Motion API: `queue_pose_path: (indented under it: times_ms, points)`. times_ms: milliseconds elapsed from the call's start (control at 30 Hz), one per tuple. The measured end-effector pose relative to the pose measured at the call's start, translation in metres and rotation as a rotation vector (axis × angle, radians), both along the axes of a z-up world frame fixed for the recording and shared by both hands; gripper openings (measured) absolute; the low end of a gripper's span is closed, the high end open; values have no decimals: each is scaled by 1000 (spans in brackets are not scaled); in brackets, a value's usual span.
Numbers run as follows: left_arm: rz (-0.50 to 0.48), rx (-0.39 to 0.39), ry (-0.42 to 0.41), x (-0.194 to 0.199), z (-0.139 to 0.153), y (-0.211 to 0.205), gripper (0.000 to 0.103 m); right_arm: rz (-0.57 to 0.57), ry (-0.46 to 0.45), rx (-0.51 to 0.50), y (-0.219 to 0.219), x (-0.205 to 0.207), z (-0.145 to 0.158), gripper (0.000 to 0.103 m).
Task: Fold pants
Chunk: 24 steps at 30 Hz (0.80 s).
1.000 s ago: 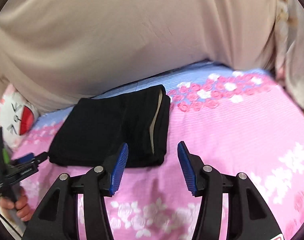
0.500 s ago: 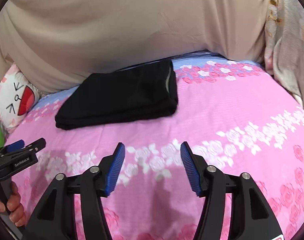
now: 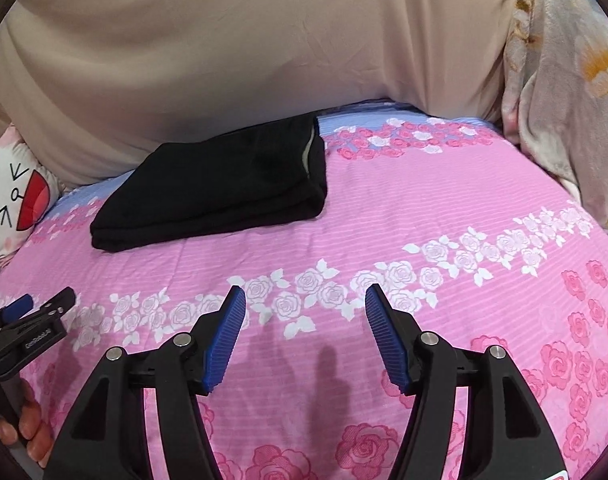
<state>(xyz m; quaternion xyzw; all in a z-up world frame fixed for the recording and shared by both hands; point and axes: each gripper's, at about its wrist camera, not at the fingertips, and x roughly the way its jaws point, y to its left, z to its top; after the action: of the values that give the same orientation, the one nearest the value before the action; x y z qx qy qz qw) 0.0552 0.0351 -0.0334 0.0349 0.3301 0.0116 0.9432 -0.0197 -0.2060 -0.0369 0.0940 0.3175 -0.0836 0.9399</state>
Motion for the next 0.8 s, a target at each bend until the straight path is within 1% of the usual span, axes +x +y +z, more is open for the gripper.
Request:
queue_pose_path:
  times_ms: [133,200,300,433,467,800]
  points:
    - [10,-15,-13,-1,2,2,89,-13,3,-47,6,0,1,62]
    - [13,-19,-20,-2,3,3,89,-21,-4,-68,8,-1,3,66]
    - [13,-18,-36,-5,5,2,90,-38,-18,-96,10,-4,5,67]
    - [6,-15,-58,-8,8,1,90,-55,-39,-140,16,-8,9,73]
    - [6,-14,-61,-9,8,1,90,-58,-45,-148,17,-9,10,73]
    - [3,-16,-72,-11,10,2,90,-73,-42,-151,17,-10,10,74]
